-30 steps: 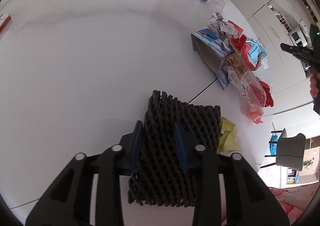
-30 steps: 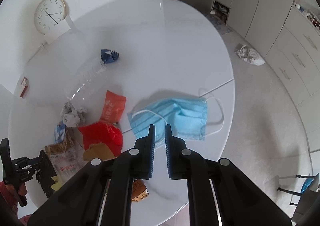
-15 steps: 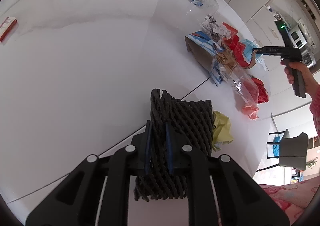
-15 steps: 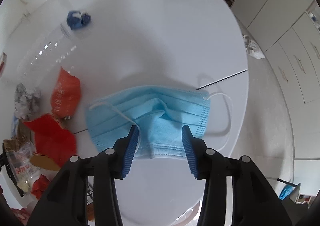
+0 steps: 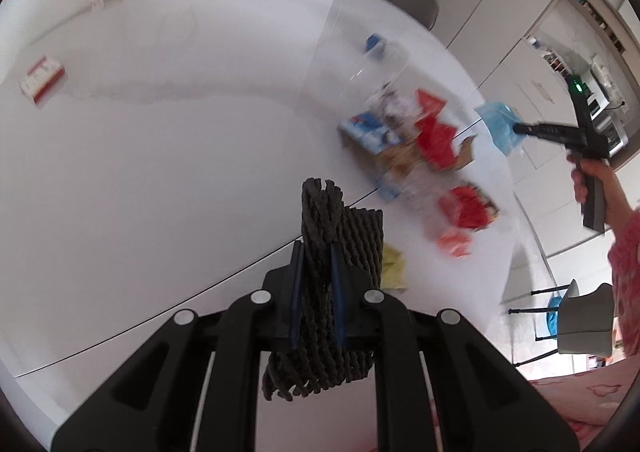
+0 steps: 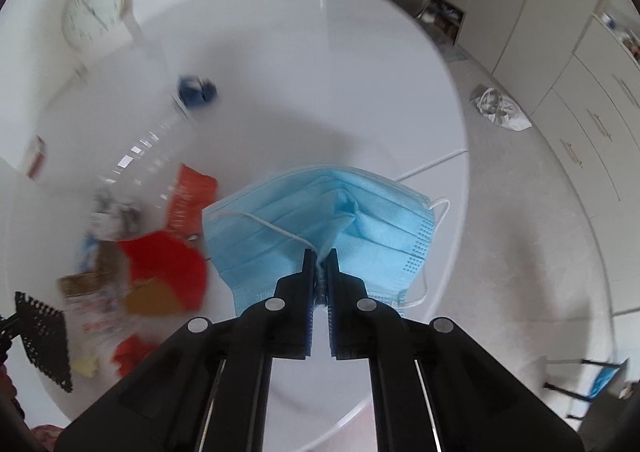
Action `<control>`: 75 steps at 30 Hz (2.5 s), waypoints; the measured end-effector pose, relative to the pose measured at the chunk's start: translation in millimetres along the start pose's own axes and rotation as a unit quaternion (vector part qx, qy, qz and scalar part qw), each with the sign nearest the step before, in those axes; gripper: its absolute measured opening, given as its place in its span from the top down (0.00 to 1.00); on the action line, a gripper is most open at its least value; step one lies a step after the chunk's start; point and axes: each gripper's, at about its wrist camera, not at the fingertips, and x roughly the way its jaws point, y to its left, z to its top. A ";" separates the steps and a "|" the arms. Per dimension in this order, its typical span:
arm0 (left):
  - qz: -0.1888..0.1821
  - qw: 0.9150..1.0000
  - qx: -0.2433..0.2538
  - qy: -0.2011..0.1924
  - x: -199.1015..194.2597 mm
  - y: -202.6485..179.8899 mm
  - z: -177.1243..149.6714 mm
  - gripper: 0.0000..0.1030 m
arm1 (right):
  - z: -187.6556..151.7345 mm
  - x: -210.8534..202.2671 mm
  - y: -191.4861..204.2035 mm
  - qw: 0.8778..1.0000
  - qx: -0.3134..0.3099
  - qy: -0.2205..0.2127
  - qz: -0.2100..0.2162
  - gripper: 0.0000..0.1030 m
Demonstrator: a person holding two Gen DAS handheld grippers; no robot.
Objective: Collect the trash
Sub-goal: 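Grasp the black mesh foam sleeve with the left tool while the right tool grasps the blue face mask, then carry the mask and mesh sleeve over the pink bin while both tools open to drop them, then move the left tool to the yellow crumpled paper and grasp it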
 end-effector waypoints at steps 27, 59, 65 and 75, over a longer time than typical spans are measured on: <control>-0.121 0.961 0.210 0.130 116.3 -312.1 -49.5 0.88 | -282.3 44.4 -144.3 0.969 0.185 0.163 0.002 0.21; -0.065 0.987 0.149 0.016 45.6 -307.6 -25.0 0.08 | -213.9 -96.8 -133.7 0.987 0.158 -0.003 -0.010 0.12; -0.030 0.997 0.070 -0.029 3.7 -242.1 -2.1 0.08 | -176.3 -111.7 -94.3 0.992 0.118 -0.043 0.013 0.06; 0.060 0.998 0.011 -0.019 16.4 -122.2 -11.7 0.08 | -137.5 -93.2 -13.1 0.998 0.047 -0.041 0.033 0.06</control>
